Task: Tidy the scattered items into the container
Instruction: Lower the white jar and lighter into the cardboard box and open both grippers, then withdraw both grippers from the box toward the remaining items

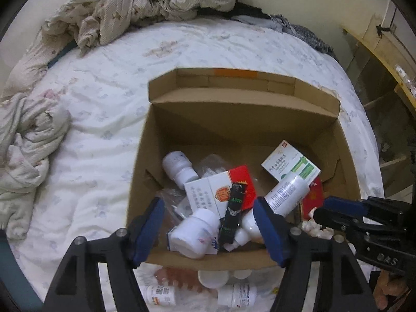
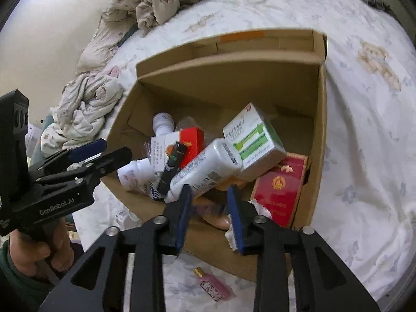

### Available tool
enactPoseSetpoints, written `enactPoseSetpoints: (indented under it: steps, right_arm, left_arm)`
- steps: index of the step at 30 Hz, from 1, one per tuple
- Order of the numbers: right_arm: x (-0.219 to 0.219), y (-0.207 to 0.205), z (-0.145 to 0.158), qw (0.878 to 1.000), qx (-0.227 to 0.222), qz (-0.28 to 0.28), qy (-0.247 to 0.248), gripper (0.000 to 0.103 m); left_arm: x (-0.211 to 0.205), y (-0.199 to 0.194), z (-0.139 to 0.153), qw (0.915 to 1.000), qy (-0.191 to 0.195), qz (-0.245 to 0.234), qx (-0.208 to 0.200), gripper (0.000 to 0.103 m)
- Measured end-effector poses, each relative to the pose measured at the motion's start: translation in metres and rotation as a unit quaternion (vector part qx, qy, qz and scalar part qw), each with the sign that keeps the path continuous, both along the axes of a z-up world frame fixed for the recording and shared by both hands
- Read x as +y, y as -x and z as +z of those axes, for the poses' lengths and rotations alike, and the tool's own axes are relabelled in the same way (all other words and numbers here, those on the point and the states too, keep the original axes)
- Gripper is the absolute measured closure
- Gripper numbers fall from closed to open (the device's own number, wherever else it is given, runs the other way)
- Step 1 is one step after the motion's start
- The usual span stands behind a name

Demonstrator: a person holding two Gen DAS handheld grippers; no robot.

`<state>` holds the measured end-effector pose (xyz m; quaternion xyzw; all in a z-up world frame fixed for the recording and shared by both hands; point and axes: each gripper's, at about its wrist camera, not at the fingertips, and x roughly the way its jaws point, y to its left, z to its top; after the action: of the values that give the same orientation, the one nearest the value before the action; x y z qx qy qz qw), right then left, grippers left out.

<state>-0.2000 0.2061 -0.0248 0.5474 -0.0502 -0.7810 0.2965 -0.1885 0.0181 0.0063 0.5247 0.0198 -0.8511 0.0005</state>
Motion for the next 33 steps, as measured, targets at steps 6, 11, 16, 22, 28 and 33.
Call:
enactPoseSetpoints:
  steps: [6,11,16,22,28,33]
  right_arm:
    - [0.007,-0.009,0.024,0.999,0.044,0.003,0.016,0.033]
    - [0.014,-0.016,0.031,0.999,0.044,0.006,0.024,0.033]
    - [0.022,-0.033,0.04,0.998,0.051,0.015,0.03,0.033]
    - [0.023,-0.066,0.041,0.997,0.039,0.059,0.041,0.033]
    - [0.02,-0.083,0.024,0.995,0.024,0.095,0.01,0.033]
    - [0.007,-0.099,0.014,0.987,0.042,0.145,-0.047,0.033]
  left_arm:
    - [0.003,-0.013,0.011,0.9999,-0.005,0.008,-0.005,0.031]
    - [0.009,-0.035,0.019,1.0,0.001,-0.004,0.0,0.031]
    - [0.008,-0.062,0.011,0.9999,0.002,-0.012,-0.008,0.031]
    - [-0.005,-0.095,0.001,0.9999,0.001,-0.008,-0.01,0.031]
    - [-0.024,-0.129,-0.007,0.9999,-0.002,-0.013,0.002,0.031]
    - [-0.049,-0.159,-0.023,0.9993,-0.026,-0.015,0.023,0.031]
